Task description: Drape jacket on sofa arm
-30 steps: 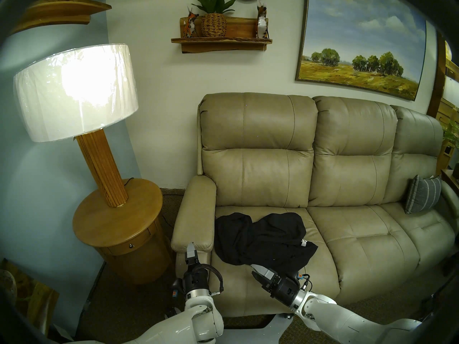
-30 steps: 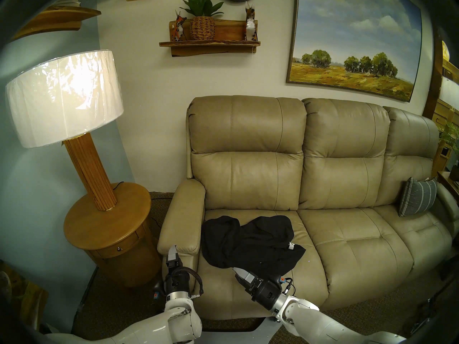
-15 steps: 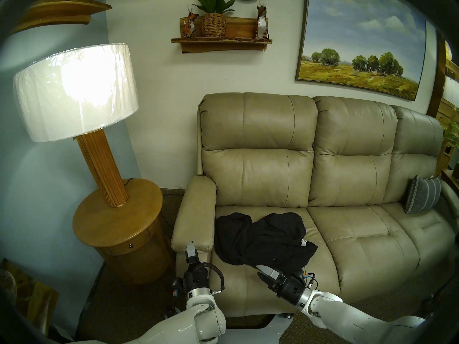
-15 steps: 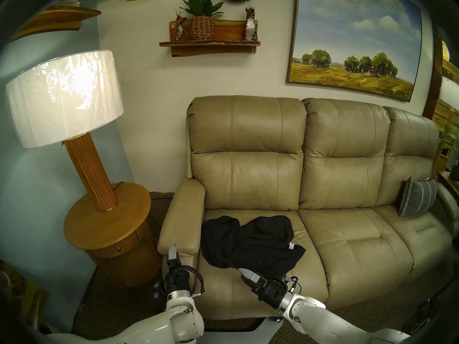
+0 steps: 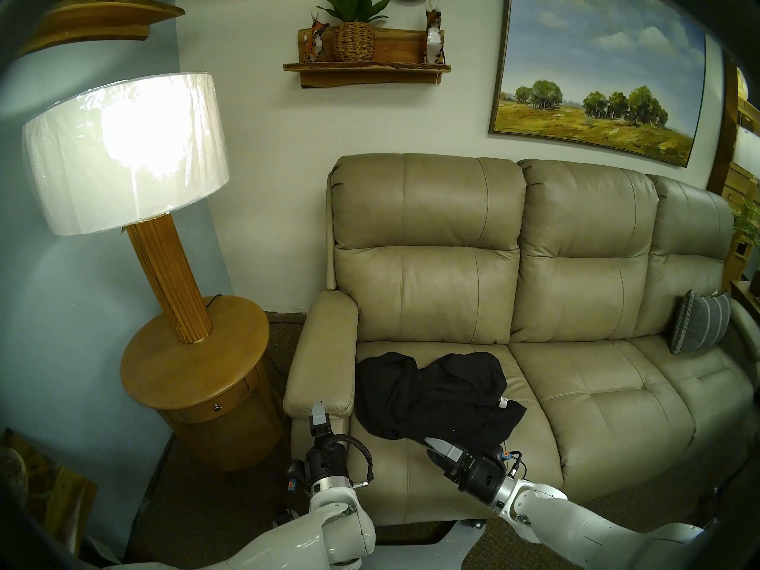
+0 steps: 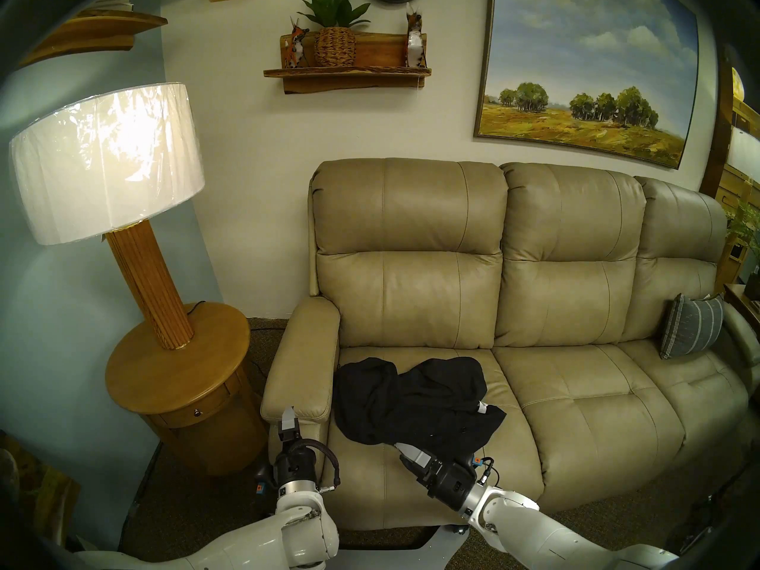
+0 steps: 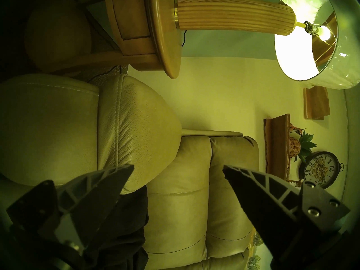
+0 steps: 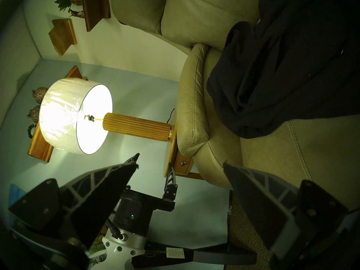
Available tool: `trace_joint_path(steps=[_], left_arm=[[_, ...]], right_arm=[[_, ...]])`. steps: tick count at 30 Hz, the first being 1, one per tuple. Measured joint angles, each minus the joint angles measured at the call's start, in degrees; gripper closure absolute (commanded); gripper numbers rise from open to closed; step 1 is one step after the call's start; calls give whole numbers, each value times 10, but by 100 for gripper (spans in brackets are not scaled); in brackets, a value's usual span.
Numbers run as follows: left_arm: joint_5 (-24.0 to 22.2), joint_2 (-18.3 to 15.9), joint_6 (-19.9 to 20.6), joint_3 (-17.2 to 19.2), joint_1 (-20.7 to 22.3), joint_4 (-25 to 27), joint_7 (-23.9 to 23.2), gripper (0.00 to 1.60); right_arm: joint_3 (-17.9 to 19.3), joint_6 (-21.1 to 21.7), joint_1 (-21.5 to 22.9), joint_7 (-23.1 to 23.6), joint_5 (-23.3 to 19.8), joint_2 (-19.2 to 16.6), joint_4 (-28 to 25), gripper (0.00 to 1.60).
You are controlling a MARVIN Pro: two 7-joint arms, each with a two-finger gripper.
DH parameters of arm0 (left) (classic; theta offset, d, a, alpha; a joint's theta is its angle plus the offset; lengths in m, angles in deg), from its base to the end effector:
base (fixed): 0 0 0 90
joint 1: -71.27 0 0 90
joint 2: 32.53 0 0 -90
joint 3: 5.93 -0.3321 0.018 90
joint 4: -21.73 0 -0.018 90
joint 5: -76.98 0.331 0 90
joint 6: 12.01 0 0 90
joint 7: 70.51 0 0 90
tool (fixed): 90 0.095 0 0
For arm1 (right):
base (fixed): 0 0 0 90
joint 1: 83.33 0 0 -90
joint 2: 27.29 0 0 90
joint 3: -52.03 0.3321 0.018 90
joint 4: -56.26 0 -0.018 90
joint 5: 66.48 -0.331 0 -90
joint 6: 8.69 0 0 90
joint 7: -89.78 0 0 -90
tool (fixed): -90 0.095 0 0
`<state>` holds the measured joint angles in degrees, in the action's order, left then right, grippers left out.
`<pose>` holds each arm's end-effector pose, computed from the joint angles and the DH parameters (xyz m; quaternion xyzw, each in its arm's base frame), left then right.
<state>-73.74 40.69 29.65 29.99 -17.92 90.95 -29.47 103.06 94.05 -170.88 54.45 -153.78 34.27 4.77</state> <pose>0.2865 -0.0892 -0.5308 0.4535 0.5978 0.5256 0.4009 0.2909 -0.0429 -0.5625 -0.7136 0.1602 -0.3076 0.6087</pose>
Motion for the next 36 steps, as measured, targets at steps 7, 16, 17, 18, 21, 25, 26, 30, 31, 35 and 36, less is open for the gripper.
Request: trace_joint_path(steps=[7, 16, 17, 18, 21, 25, 26, 30, 31, 35, 36], left_arm=[[2, -5, -3, -2, 1, 2, 1, 0], [-6, 4, -18, -36, 21, -34, -3, 0], [-8, 4, -15, -46, 27, -41, -2, 0], [-10, 5, -12, -54, 30, -46, 0, 0], [-15, 7, -2, -82, 43, -62, 4, 0], [-21, 13, 11, -112, 57, -82, 5, 0], [-24, 16, 15, -119, 61, -90, 4, 0], [-32, 27, 27, -133, 73, -114, 2, 0], [-35, 32, 31, -136, 77, -123, 3, 0], [-48, 54, 43, -147, 95, -161, 10, 0], [-52, 62, 46, -150, 101, -172, 14, 0]], right_arm=[[2, 0, 0, 0, 1, 1, 0, 0], [3, 0, 0, 0, 3, 2, 1, 0], [3, 0, 0, 0, 3, 2, 1, 0], [3, 0, 0, 0, 3, 2, 1, 0], [4, 0, 0, 0, 4, 3, 1, 0], [4, 0, 0, 0, 4, 3, 2, 0], [5, 0, 0, 0, 5, 3, 2, 0], [5, 0, 0, 0, 5, 4, 2, 0], [5, 0, 0, 0, 5, 4, 2, 0], [6, 0, 0, 0, 6, 4, 3, 0], [6, 0, 0, 0, 6, 4, 3, 0]])
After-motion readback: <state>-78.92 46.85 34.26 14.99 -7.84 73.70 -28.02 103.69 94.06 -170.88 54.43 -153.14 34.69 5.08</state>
